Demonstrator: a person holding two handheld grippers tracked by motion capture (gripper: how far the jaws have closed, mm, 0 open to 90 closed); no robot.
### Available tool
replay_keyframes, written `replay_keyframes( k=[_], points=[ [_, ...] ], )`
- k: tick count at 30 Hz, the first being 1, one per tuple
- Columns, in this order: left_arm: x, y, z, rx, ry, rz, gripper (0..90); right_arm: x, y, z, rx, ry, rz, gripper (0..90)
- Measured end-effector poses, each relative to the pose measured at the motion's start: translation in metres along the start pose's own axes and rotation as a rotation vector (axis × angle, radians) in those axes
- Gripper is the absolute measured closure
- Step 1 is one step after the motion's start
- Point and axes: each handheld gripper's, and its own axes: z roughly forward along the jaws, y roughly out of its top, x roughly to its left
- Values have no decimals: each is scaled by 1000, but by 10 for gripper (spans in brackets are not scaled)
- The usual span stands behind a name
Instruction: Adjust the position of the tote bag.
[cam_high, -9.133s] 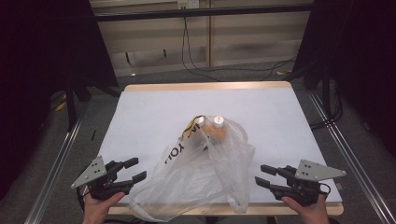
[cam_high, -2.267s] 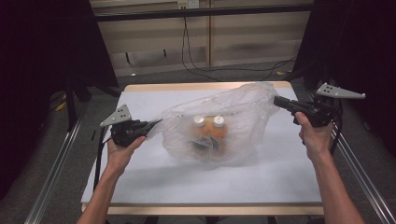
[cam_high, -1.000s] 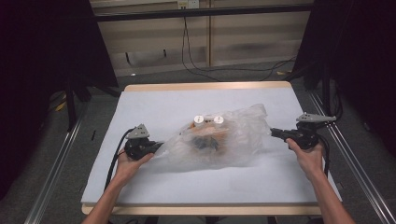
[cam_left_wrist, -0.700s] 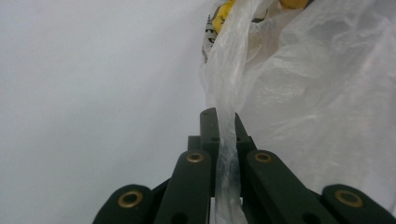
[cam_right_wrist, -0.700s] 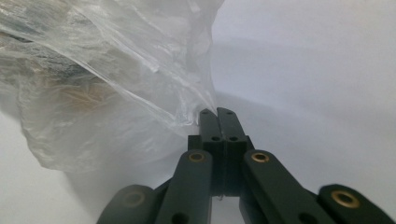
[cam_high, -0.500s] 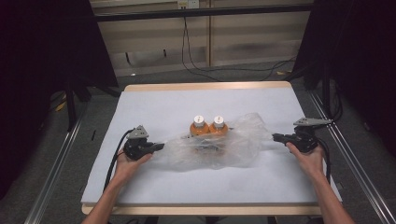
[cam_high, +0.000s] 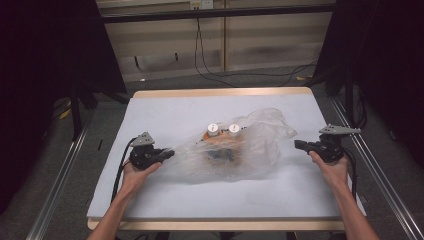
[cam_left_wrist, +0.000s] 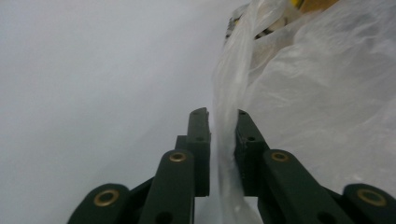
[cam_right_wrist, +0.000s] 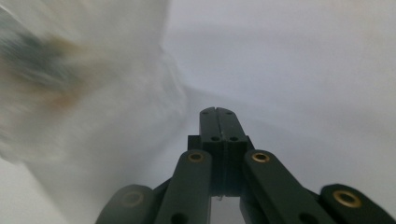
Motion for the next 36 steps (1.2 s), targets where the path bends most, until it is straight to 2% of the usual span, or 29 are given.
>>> replay_keyframes(
  k=[2,4,6,11,13,16,17,20,22,23,25,26,28,30,32,36],
  points=[
    [-3,4,-4,-29,7,-6,671,7,6,-5,-39,26,-5,774],
    [-5,8,-10,-63,17,-4,596,13,11,-9,-57,27,-12,747],
    [-5,13,-18,-94,29,-20,526,16,15,-15,-82,26,-15,684],
    [1,21,-42,-182,59,-48,424,22,28,-34,-151,25,-28,548],
    [3,24,-49,-204,60,-59,388,25,35,-44,-182,46,-26,497],
    [2,29,-58,-239,59,-57,365,31,43,-53,-207,62,-32,482],
    [0,32,-60,-249,65,-58,366,32,45,-55,-216,69,-37,476],
    [-10,41,-58,-257,24,-13,470,40,54,-60,-234,83,-51,477],
    [-20,49,-55,-249,8,26,581,48,62,-61,-239,92,-77,562],
    [-24,54,-51,-247,-21,45,618,51,66,-60,-239,109,-94,563],
    [-33,64,-43,-231,-47,87,682,60,74,-54,-227,129,-111,608],
    [-37,69,-40,-214,-40,104,709,64,79,-50,-218,148,-121,644],
    [-42,76,-29,-210,-78,115,745,72,87,-39,-199,176,-140,676],
    [-44,82,-19,-189,-84,128,752,80,96,-25,-168,211,-170,734],
    [-45,88,-10,-163,-93,145,770,87,104,-10,-135,228,-187,753],
    [-47,93,4,-137,-118,131,800,97,120,21,-72,245,-208,802]
  ],
)
